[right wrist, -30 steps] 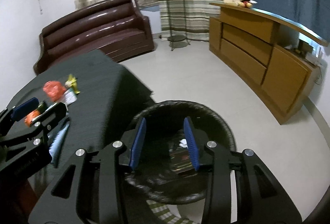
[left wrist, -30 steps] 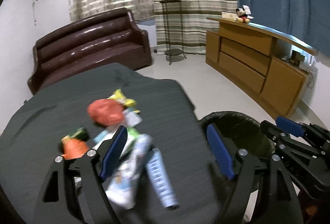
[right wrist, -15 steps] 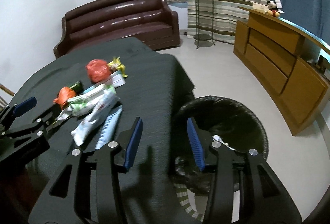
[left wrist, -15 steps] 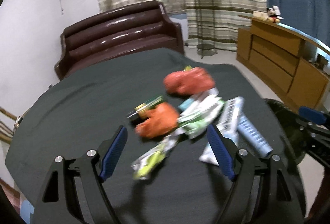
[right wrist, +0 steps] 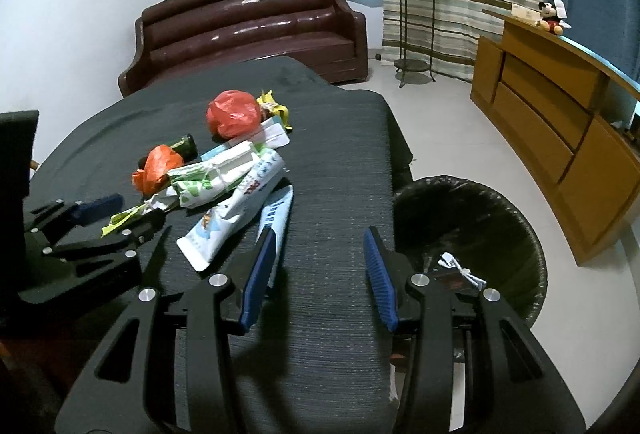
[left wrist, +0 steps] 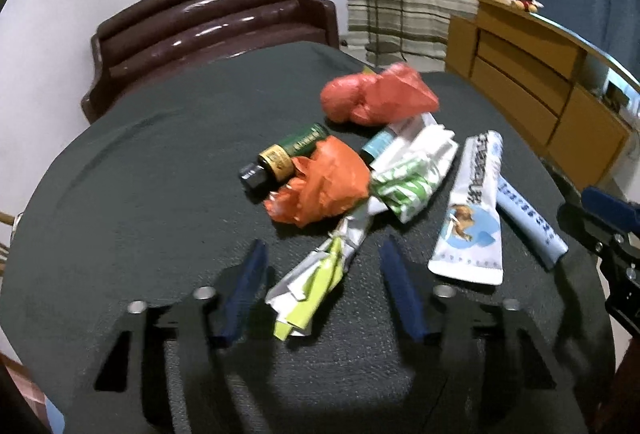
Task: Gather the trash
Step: 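Grasp the yellow-green wrapper with the left tool while the right tool approaches the white tube, then close the right tool on the small white tube and lift it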
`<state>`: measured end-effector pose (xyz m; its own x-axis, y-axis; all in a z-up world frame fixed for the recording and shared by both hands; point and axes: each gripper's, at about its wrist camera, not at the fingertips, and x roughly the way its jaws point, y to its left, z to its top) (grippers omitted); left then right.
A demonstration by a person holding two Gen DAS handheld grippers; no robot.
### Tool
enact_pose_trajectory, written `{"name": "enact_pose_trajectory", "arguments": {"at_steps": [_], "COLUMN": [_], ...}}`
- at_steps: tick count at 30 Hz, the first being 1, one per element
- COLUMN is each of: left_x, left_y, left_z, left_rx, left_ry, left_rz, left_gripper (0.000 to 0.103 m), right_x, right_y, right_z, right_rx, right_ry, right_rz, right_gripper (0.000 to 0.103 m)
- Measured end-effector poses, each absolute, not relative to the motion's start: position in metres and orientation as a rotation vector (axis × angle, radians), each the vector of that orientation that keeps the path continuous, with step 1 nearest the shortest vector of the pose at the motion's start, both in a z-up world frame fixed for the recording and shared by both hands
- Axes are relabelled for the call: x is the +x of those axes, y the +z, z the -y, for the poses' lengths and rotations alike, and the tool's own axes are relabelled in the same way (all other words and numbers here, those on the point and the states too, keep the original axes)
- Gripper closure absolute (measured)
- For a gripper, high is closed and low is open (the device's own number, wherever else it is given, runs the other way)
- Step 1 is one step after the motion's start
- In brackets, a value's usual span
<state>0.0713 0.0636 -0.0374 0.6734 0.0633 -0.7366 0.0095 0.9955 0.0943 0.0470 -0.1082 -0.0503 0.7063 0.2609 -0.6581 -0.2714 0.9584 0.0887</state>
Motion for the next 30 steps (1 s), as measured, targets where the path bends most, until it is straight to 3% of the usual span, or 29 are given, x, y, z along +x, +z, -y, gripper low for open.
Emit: {"name": "enact_pose_trajectory", "arguments": {"at_steps": [3,6,25,28,30], "left_x": [0.07,0.068,0.043,0.045,0.044], "left_y": [-0.04,-0.04,-0.034,-0.033,-0.032], "left_z": [-0.065,-0.065,-0.078,-0.08,-0.08], "left_rx": [0.083,0.063,-0.048,-0.056,-0.054], "left_ry": [0.01,-0.02,-0.107,-0.102,-0.1], "left_rz": [-0.844,-0.842,-0.85,-0.851,-0.847], "left_gripper": [0.073,0.078,0.081,0.081,0.082], "right_x": [0.048,0.049,0.058,0.059,0.06], "right_y": [-0.051,-0.052,-0.057,-0.06,-0.062], "right_z": [0.106,0.102,0.079,0.077,0.076], "right_rx": [-0.016,-0.015,-0.065,-0.08,-0.086], "right_ry": [0.3,0.301,0.305,0.305,0.307], "right_rz": [-0.736,-0.739,-0.786,-0.794,-0.805], "right_gripper": [0.058,0.058,0.059,0.068,0.082]}}
